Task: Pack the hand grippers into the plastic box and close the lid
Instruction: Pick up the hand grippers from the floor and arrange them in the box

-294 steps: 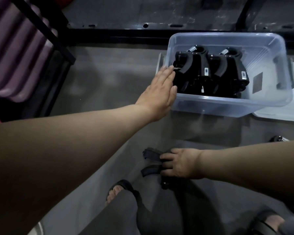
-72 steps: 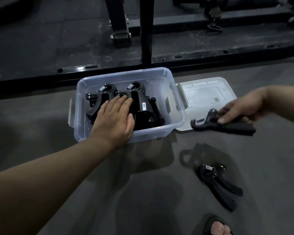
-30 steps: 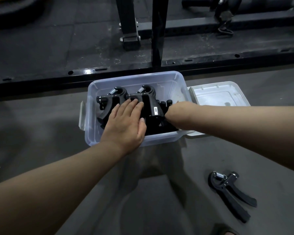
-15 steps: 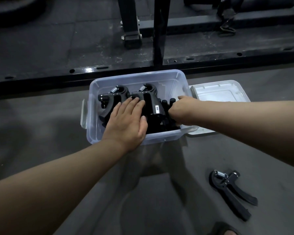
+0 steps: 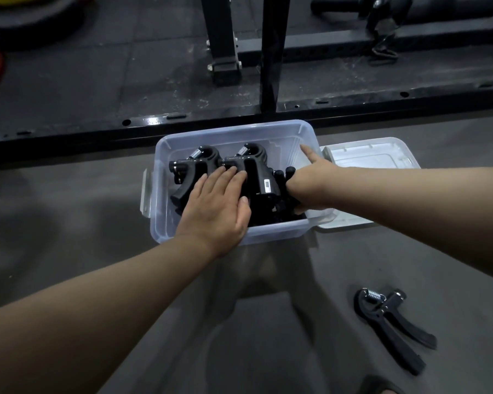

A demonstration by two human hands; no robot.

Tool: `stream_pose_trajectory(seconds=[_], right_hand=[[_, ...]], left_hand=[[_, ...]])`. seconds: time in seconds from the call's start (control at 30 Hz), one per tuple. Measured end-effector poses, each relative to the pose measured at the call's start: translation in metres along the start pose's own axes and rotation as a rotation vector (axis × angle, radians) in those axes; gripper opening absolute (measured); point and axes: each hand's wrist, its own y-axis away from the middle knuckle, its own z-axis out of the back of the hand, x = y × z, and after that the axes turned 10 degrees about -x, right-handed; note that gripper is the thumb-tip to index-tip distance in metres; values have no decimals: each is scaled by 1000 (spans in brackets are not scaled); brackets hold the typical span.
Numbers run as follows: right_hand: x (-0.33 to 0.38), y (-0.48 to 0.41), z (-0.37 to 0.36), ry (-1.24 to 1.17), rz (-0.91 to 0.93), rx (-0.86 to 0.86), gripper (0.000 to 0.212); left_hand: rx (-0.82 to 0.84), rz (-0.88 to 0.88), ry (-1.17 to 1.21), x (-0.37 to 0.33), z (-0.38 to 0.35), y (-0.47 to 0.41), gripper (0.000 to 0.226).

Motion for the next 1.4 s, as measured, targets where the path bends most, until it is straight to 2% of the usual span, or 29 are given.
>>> stream_pose_trajectory(seconds=[0.1, 0.2, 0.3, 0.53, 0.63, 0.7, 0.73, 0.8, 0.83, 0.87, 0.93, 1.0, 1.03, 1.13, 1.2, 1.27, 1.4], right_hand=[[-5, 2, 3, -253, -39, -10, 6], [-8, 1, 3, 21, 3, -122, 19], [5, 5, -1, 6, 37, -183, 5], [5, 9, 2, -133, 2, -147, 10], [-6, 11, 5, -189, -17, -155, 19], [-17, 6, 6, -76, -11, -257, 37], [-22, 1, 4, 7, -33, -256, 51], [-31, -7, 3, 103, -72, -104, 80], [-34, -11, 3, 93, -85, -9, 87], [-34, -15, 5, 64, -87, 71, 86], [-27, -21, 9, 8, -71, 185, 63], [-19, -22, 18, -13, -41, 171, 38], [-18, -22, 21, -23, -39, 128, 37], [-24, -24, 17, -110, -81, 1, 67], [-27, -26, 10, -87, -77, 1, 85], [-27, -28, 9, -29, -63, 54, 91], [-31, -35, 19, -69, -71, 125, 93]], left_hand=[[-5, -2, 6, 0, -1, -1, 64], [-10, 2, 10, 1, -1, 0, 62], [-6, 0, 15, 0, -1, 0, 61], [-7, -1, 16, 1, 0, 0, 61], [-6, -1, 18, 1, -1, 0, 61], [-9, 0, 25, 1, -1, 0, 61], [-11, 0, 26, 1, 0, 0, 62], [-8, 0, 24, 1, 0, -1, 62], [-2, -1, 24, 1, 0, 0, 62], [2, -4, 24, 1, 1, 0, 61], [0, -6, 22, 0, 1, 0, 62], [-8, -9, 21, 1, 0, 0, 62], [-11, -9, 19, 1, 0, 0, 62], [-10, -12, 19, 2, 0, 0, 61], [-14, -11, 24, 1, 0, 0, 61], [-22, -10, 31, 1, 0, 0, 61], [-20, -6, 39, 1, 0, 0, 60]])
